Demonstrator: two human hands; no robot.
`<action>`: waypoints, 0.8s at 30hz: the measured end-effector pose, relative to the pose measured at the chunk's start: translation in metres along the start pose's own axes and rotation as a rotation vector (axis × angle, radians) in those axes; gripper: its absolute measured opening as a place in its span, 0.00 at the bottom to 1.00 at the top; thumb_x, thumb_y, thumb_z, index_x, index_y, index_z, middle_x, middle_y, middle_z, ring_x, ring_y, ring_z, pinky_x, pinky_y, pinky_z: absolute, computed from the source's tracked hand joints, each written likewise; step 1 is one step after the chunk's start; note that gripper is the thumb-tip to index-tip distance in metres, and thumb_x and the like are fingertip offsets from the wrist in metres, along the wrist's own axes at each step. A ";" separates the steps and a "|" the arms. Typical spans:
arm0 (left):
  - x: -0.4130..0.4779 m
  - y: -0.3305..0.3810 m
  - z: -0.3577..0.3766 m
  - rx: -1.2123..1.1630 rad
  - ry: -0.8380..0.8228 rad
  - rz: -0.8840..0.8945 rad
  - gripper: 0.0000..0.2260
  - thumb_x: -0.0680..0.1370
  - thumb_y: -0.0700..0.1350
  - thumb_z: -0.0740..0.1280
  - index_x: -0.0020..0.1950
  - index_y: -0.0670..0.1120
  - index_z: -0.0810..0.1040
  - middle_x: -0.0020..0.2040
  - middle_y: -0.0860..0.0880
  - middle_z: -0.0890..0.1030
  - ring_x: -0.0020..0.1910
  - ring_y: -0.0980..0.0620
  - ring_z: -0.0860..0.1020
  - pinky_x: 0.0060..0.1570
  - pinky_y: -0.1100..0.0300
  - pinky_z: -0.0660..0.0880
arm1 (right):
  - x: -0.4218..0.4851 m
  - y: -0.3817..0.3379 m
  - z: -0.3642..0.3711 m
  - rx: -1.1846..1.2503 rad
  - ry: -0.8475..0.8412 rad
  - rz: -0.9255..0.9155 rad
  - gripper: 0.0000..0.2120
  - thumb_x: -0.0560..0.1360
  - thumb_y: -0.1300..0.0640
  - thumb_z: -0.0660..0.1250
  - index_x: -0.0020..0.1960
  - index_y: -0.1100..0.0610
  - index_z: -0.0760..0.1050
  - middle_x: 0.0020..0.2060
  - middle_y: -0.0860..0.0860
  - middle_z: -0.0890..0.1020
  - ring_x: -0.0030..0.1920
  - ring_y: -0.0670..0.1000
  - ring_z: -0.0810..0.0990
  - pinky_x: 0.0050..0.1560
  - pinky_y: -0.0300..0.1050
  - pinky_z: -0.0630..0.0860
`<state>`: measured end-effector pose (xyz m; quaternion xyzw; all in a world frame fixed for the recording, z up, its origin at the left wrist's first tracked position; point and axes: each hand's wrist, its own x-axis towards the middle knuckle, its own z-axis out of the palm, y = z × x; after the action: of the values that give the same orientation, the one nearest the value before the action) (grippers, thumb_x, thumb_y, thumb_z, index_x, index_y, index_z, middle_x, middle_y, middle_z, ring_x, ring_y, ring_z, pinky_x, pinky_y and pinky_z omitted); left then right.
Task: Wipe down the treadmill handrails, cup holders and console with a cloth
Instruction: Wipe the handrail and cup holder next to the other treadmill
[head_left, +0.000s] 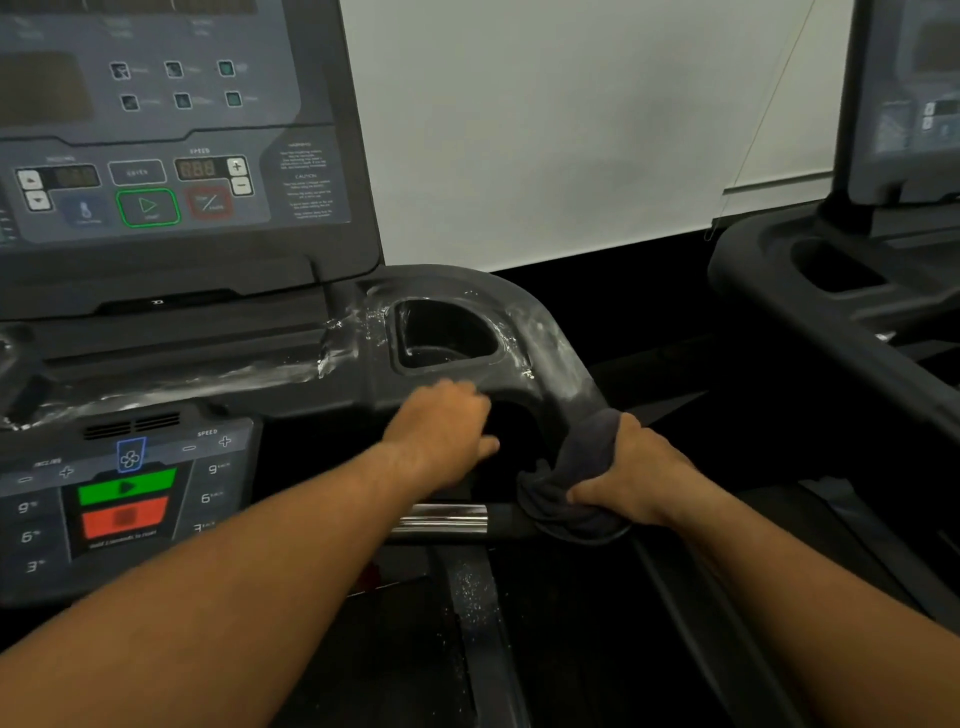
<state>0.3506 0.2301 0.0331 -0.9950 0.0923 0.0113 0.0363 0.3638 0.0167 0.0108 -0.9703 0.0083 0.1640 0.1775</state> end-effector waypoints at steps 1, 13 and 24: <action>0.009 -0.008 -0.005 0.005 0.037 -0.025 0.24 0.77 0.60 0.65 0.66 0.45 0.74 0.62 0.45 0.75 0.61 0.45 0.73 0.59 0.50 0.72 | 0.002 -0.005 0.000 -0.008 0.018 0.044 0.49 0.59 0.35 0.75 0.70 0.58 0.61 0.63 0.56 0.74 0.59 0.59 0.76 0.54 0.48 0.75; 0.073 -0.039 -0.009 0.023 -0.242 -0.117 0.23 0.71 0.59 0.74 0.57 0.45 0.77 0.48 0.49 0.79 0.46 0.48 0.79 0.43 0.55 0.72 | 0.058 -0.064 -0.004 -0.018 0.164 0.029 0.41 0.74 0.35 0.63 0.73 0.63 0.56 0.68 0.58 0.68 0.64 0.61 0.72 0.49 0.50 0.71; 0.075 -0.045 -0.005 0.052 -0.207 -0.052 0.24 0.71 0.62 0.72 0.57 0.45 0.77 0.49 0.49 0.81 0.48 0.48 0.80 0.46 0.56 0.74 | 0.050 -0.033 -0.009 0.018 0.004 -0.127 0.48 0.70 0.35 0.67 0.78 0.57 0.47 0.75 0.56 0.60 0.70 0.60 0.65 0.65 0.52 0.68</action>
<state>0.4330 0.2598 0.0388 -0.9893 0.0626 0.1108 0.0718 0.4161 0.0463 0.0136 -0.9676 -0.0515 0.1504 0.1962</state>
